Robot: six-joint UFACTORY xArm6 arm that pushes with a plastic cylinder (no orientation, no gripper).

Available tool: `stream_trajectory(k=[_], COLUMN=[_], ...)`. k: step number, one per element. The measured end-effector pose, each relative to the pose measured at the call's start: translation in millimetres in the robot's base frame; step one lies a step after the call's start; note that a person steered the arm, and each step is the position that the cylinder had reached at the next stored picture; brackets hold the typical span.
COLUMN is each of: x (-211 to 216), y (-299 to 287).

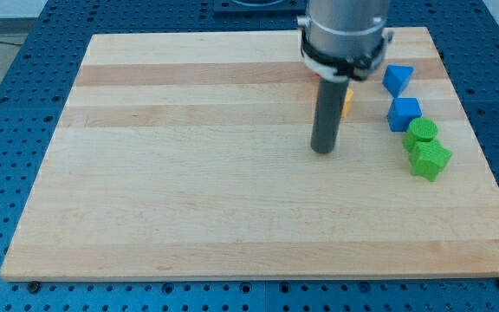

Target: Move the arm to the right of the blue cube

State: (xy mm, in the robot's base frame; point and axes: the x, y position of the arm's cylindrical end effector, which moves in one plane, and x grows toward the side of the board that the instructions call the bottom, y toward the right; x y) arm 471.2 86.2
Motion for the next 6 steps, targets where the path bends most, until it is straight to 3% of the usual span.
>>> stream_trajectory(k=[1,2,3,4,6], x=[53.6,94.3,100.4,87.0,-59.5], y=[7.5,63.8,158.9,228.9,235.8])
